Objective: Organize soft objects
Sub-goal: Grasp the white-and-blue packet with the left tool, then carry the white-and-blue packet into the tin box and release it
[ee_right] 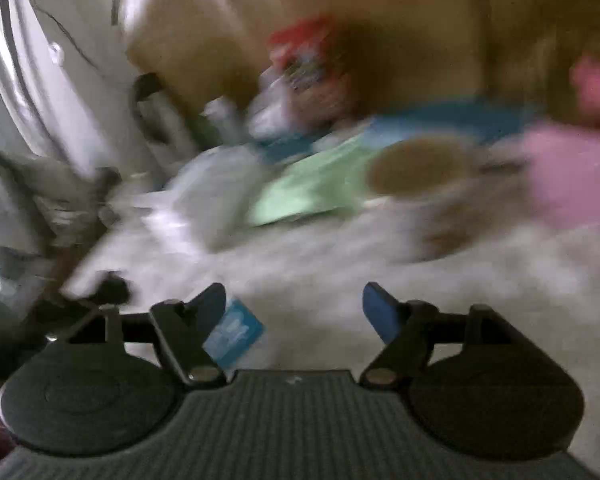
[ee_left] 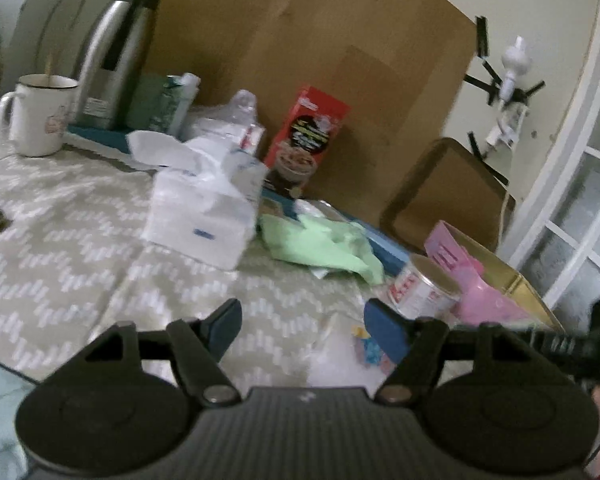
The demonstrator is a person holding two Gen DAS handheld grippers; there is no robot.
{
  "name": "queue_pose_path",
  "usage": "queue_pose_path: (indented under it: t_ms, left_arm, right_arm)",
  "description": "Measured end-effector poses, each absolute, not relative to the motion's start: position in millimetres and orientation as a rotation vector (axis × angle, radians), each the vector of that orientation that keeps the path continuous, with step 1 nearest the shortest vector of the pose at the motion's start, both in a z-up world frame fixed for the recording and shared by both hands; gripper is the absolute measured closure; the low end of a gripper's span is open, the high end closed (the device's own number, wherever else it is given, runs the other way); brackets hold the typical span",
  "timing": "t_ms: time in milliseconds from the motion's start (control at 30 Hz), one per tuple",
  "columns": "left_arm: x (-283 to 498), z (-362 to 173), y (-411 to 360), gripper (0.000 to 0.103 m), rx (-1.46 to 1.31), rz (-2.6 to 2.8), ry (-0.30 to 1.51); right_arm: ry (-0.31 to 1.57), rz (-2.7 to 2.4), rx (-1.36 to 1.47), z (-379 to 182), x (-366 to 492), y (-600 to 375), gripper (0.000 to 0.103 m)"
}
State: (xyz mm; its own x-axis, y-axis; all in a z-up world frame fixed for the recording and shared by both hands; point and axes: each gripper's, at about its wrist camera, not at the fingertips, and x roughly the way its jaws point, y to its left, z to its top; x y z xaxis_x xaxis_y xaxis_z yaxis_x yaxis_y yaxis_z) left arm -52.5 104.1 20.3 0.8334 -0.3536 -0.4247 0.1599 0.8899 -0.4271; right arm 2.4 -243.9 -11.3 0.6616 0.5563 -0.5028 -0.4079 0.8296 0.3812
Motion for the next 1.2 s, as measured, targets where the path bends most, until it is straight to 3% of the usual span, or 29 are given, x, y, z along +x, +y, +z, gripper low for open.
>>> queue_pose_path:
  t_ms: [233, 467, 500, 533, 633, 1000, 1100, 1167, 1200]
  left_arm:
    - [-36.2, 29.7, 80.6, 0.031, -0.312, -0.334, 0.552]
    - [-22.1, 9.4, 66.8, 0.034, -0.287, -0.366, 0.674]
    - [-21.2, 5.7, 64.7, 0.044, -0.289, -0.381, 0.694]
    - [-20.2, 1.1, 60.1, 0.05, -0.293, -0.407, 0.72]
    - [-18.8, 2.3, 42.0, 0.051, -0.297, -0.459, 0.734]
    - [30.6, 76.8, -116.3, 0.052, -0.097, -0.717, 0.544]
    - [52.4, 86.3, -170.5, 0.045, -0.072, -0.754, 0.514]
    - [64.2, 87.4, -199.2, 0.037, -0.041, -0.741, 0.495]
    - [65.9, 87.5, -207.9, 0.037, -0.028, -0.724, 0.494]
  right_arm:
    - [0.562, 0.612, 0.02, -25.4, -54.7, -226.7, 0.023]
    - [0.566, 0.671, -0.097, -38.6, -48.8, -186.3, 0.024]
    - [0.57, 0.677, -0.099, -39.9, -45.4, -184.6, 0.03]
    - [0.573, 0.675, -0.092, -41.6, -42.0, -183.1, 0.046]
    - [0.548, 0.621, -0.063, -34.4, -40.5, -194.7, 0.05]
    - [0.308, 0.272, -0.012, 6.4, -25.7, -321.3, 0.049]
    - [0.284, 0.181, 0.01, 9.4, -6.8, -353.4, 0.049]
    - [0.284, 0.068, 0.004, 7.6, 9.9, -370.9, 0.038]
    - [0.296, -0.023, -0.01, 3.0, 20.9, -377.1, 0.026]
